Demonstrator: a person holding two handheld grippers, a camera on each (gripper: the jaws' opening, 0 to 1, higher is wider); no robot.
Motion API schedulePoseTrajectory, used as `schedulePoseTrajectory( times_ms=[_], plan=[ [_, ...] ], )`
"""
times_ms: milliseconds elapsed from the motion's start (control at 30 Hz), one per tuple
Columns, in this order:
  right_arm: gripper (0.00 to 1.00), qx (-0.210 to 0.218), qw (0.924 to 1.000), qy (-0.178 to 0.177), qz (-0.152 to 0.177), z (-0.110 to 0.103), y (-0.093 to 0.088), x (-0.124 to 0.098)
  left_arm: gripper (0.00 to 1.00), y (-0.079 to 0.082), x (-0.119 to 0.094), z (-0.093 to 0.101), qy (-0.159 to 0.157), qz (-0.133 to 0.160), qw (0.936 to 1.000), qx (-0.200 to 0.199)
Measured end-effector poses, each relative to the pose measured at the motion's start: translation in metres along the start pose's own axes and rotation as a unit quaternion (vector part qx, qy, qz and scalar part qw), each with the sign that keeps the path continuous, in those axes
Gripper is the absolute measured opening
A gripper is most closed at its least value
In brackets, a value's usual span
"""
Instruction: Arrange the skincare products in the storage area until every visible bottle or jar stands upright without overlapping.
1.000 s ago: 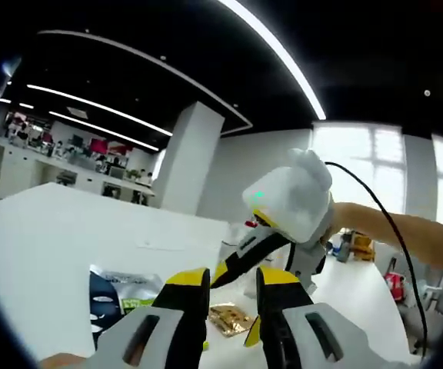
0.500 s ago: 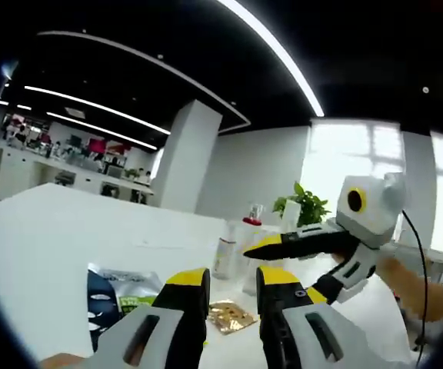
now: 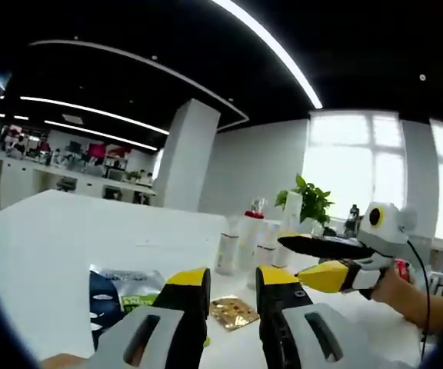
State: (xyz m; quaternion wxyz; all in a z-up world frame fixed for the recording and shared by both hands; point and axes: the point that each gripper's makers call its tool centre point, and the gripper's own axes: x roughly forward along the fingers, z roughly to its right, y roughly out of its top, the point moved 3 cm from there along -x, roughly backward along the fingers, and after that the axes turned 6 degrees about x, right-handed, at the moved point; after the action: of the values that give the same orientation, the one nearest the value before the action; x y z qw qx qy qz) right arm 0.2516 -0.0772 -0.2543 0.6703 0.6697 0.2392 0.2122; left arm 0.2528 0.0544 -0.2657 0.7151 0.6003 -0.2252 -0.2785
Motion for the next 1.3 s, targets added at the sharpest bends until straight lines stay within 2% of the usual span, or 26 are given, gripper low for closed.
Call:
schedulePoseTrajectory(
  times_ms=[67,133,233,367,433,500,567,600,633,733,800,867,1033,1067,1100,1300],
  plan=[
    [0.58,-0.001,0.9999,-0.009,0.005,0.003,0.001,-0.004,0.24,0.0,-0.001,0.002,-0.001,0.0,1.0,0.001],
    [0.57,-0.009,0.9988,-0.043,0.022,0.015,0.005,-0.009,0.24,-0.001,-0.001,0.003,-0.002,-0.001,1.0,0.003],
    [0.54,-0.017,0.9956,-0.091,0.016,0.035,-0.001,-0.01,0.24,-0.004,-0.001,0.003,-0.001,-0.005,1.0,0.008],
    [0.5,0.02,0.9953,-0.092,0.02,0.041,-0.008,-0.009,0.24,-0.006,-0.001,0.001,0.002,-0.008,0.9999,0.006],
    [0.5,0.017,0.995,-0.098,0.01,0.043,-0.013,-0.007,0.24,-0.006,-0.002,0.0,0.001,-0.007,1.0,-0.001],
    [0.49,0.013,0.9947,-0.102,-0.005,0.044,-0.019,-0.005,0.24,-0.006,-0.002,0.0,0.001,-0.006,1.0,-0.003],
    [0.47,0.007,0.9935,-0.106,-0.039,0.046,-0.032,-0.001,0.24,-0.007,-0.002,0.0,0.001,-0.007,1.0,-0.002],
    [0.48,0.001,0.9912,-0.124,-0.045,0.051,-0.035,-0.002,0.24,-0.007,-0.002,0.001,0.001,-0.008,1.0,-0.001],
    [0.48,-0.004,0.9904,-0.13,-0.046,0.055,-0.036,0.0,0.24,-0.008,-0.002,0.001,0.0,-0.009,1.0,-0.001],
    [0.47,0.025,0.9896,-0.136,-0.038,0.065,-0.04,0.004,0.24,-0.008,-0.001,0.001,0.0,-0.009,1.0,0.001],
    [0.44,0.04,0.9887,-0.138,-0.044,0.067,-0.043,0.009,0.24,-0.008,-0.001,0.001,-0.001,-0.009,1.0,0.001],
    [0.39,0.04,0.9889,-0.131,-0.057,0.063,-0.047,0.014,0.24,-0.008,-0.001,0.001,0.0,-0.01,1.0,0.001],
    [0.38,0.029,0.9857,-0.145,-0.081,0.065,-0.057,0.022,0.24,-0.009,-0.001,-0.001,0.003,-0.01,0.9999,-0.002],
    [0.38,0.015,0.9833,-0.151,-0.101,0.068,-0.064,0.023,0.24,-0.009,-0.001,-0.002,0.004,-0.011,0.9999,-0.002],
    [0.37,0.016,0.9828,-0.153,-0.103,0.068,-0.065,0.023,0.24,-0.01,-0.001,-0.002,0.004,-0.012,0.9999,-0.002],
    [0.23,0.028,0.98,-0.164,-0.109,0.069,-0.065,0.015,0.24,-0.01,-0.001,-0.003,0.007,-0.014,0.9999,-0.001]
  ],
)
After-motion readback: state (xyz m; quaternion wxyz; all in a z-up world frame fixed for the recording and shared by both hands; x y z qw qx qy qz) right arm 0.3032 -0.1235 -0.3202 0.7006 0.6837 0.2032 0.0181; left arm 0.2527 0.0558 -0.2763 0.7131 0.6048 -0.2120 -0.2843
